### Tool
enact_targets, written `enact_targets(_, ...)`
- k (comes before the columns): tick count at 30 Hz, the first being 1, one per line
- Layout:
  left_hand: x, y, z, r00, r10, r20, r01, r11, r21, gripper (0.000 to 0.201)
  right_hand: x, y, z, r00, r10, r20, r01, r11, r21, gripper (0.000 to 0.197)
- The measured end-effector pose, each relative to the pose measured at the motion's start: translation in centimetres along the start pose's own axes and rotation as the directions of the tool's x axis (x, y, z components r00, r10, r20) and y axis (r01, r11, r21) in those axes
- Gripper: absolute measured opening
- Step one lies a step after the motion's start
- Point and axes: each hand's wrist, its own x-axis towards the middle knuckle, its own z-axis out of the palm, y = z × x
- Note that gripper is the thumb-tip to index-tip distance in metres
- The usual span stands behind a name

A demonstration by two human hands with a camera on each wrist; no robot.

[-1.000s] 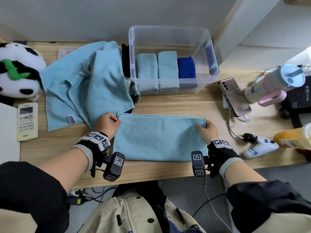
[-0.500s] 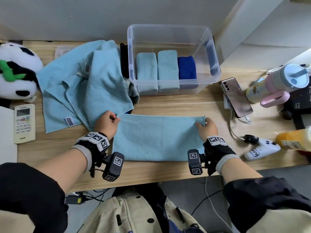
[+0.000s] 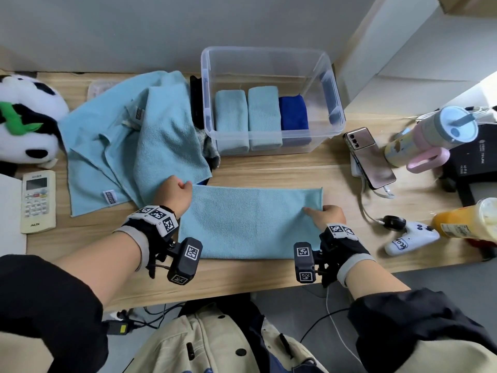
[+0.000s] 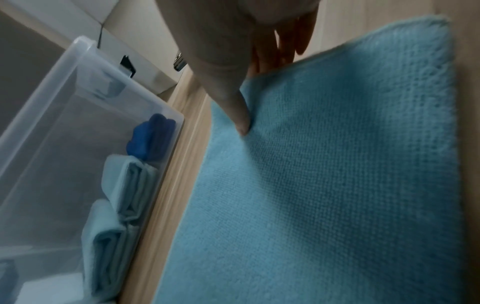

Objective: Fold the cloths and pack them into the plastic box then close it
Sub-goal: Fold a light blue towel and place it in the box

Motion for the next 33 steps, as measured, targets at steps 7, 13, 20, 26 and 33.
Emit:
enact_targets(7, -2.8, 6.4, 0.2, 0.89, 0.307, 0.338, -0.169, 0.91, -0.38, 0.016, -2.8, -2.4, -0.7, 0.919, -0.364, 0.152, 0.292, 0.887, 0.358, 0.018)
enact_targets(13, -6.2, 13.0, -1.6, 0.656, 0.621, 0.428, -0.525, 0.784, -0.331, 0.049, -6.9, -6.7, -3.1, 0.664, -0.677, 0.317, 0.594, 0.735, 0.327, 0.021)
enact_targets(20, -7.0, 14.9, -5.0, 0.708, 0.646, 0.286, -0.464, 0.73, -0.502, 0.014, -8.6, -8.6, -7.2, 0.639, -0.663, 0.39, 0.64, 0.74, 0.209, 0.012)
enact_targets(26, -6.0, 14.3, -8.7, 0.796, 0.593, 0.121, -0.445, 0.708, -0.548, 0.022, -6.5, -8.0, -10.0, 0.698, -0.675, 0.241, 0.659, 0.736, 0.153, 0.004)
enact_targets(33, -5.6, 16.0, -13.1, 0.831, 0.557, -0.006, -0.425, 0.628, -0.652, 0.022, -8.9, -12.9, -12.1, 0.638, -0.765, -0.082, 0.676, 0.507, 0.535, 0.018)
